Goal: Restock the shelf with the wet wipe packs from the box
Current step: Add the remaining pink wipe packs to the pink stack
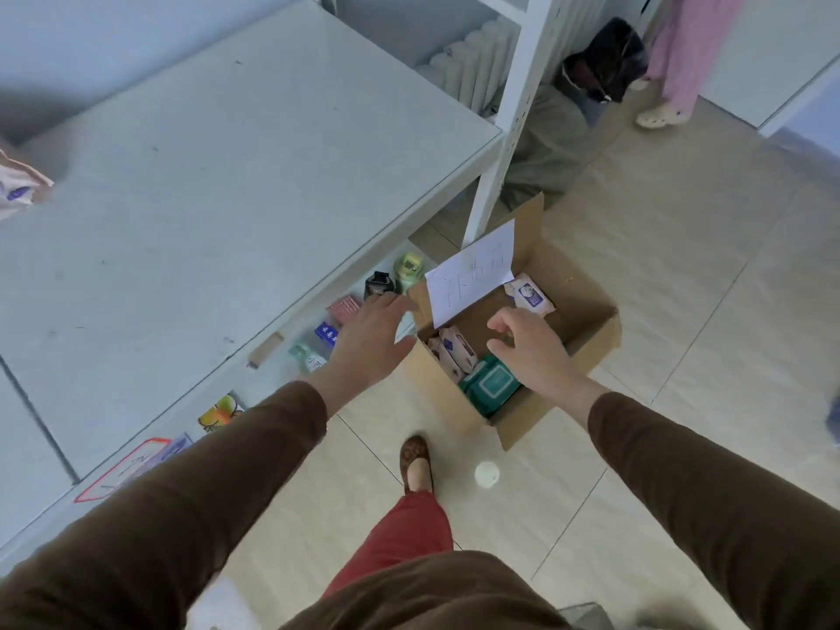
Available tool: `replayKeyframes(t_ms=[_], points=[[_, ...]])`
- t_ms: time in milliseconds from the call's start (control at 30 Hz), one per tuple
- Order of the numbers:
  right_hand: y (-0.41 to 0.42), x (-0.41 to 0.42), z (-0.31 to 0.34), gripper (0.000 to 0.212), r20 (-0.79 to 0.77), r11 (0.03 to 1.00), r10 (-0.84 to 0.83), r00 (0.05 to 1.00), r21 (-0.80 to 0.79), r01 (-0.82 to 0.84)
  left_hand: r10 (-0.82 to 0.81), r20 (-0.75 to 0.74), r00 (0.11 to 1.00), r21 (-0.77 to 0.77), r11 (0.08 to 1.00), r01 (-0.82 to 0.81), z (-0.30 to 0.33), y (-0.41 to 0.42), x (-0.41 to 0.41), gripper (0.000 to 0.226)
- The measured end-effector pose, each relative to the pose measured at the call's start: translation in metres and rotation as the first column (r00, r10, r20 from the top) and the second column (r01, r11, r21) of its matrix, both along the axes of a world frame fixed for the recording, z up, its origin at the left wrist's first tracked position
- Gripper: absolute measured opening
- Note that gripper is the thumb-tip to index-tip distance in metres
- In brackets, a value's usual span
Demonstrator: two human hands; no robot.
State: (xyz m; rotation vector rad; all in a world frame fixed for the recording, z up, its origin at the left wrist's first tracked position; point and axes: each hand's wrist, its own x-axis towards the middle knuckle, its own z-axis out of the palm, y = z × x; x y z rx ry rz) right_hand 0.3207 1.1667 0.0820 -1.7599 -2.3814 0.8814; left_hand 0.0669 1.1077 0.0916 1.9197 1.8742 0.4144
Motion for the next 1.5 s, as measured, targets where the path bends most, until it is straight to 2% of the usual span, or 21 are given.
replayKeyframes(t_ms=[133, 333, 467, 600, 667, 833, 933, 1000, 1067, 1200, 1267, 1367, 1433, 1500], points=[[0.040, 0.049, -0.045, 0.026, 0.001, 0.972, -0.125, 0.992, -0.200, 0.123, -0.042, 0.014, 0.999, -0.166, 0.985, 0.044, -0.047, 0.046, 0.035, 0.042], [0.088, 0.113, -0.111, 0.035, 0.062, 0.902, -0.159, 0.985, -0.396, 0.171, -0.041, 0.008, 0.999, -0.397, 0.917, 0.041, -0.107, 0.091, 0.085, 0.045], [0.124, 0.140, -0.161, 0.037, 0.098, 0.882, -0.104, 0.990, -0.450, 0.137, 0.061, -0.023, 0.998, -0.493, 0.868, -0.065, -0.148, 0.110, 0.114, 0.047], [0.167, 0.165, -0.217, 0.034, 0.084, 0.872, -0.064, 0.994, -0.479, 0.097, 0.240, -0.038, 0.970, -0.575, 0.789, -0.217, -0.201, 0.121, 0.148, 0.040], [0.195, 0.178, -0.248, 0.038, 0.093, 0.861, -0.057, 0.994, -0.500, 0.096, 0.368, -0.028, 0.929, -0.619, 0.724, -0.305, -0.232, 0.129, 0.166, 0.037], [0.273, 0.193, -0.333, 0.044, 0.142, 0.845, -0.203, 0.969, -0.475, 0.246, 0.669, -0.016, 0.743, -0.713, 0.514, -0.478, -0.321, 0.160, 0.191, 0.049], [0.316, 0.188, -0.388, 0.038, 0.159, 0.846, -0.295, 0.942, -0.415, 0.335, 0.738, -0.064, 0.672, -0.716, 0.435, -0.546, -0.373, 0.174, 0.196, 0.060], [0.332, 0.186, -0.406, 0.038, 0.185, 0.850, -0.311, 0.932, -0.385, 0.360, 0.780, -0.090, 0.619, -0.713, 0.383, -0.587, -0.385, 0.180, 0.198, 0.062], [0.354, 0.179, -0.468, 0.044, 0.262, 0.848, -0.301, 0.917, -0.367, 0.383, 0.813, -0.150, 0.562, -0.703, 0.312, -0.639, -0.440, 0.189, 0.198, 0.058], [0.361, 0.172, -0.508, 0.058, 0.404, 0.882, -0.267, 0.875, -0.262, 0.391, 0.853, -0.209, 0.478, -0.690, 0.218, -0.691, -0.473, 0.201, 0.203, 0.053], [0.353, 0.168, -0.531, 0.062, 0.458, 0.918, -0.261, 0.850, -0.153, 0.365, 0.892, -0.220, 0.395, -0.630, 0.179, -0.756, -0.488, 0.204, 0.210, 0.066], [0.343, 0.163, -0.544, 0.075, 0.501, 0.915, -0.316, 0.806, -0.064, 0.399, 0.900, -0.242, 0.364, -0.551, 0.182, -0.815, -0.498, 0.210, 0.222, 0.092], [0.343, 0.163, -0.544, 0.079, 0.496, 0.907, -0.329, 0.803, -0.071, 0.416, 0.906, -0.250, 0.341, -0.552, 0.156, -0.819, -0.505, 0.215, 0.223, 0.089], [0.343, 0.163, -0.541, 0.074, 0.451, 0.886, -0.336, 0.827, -0.146, 0.440, 0.898, -0.279, 0.340, -0.579, 0.125, -0.806, -0.512, 0.221, 0.218, 0.072]])
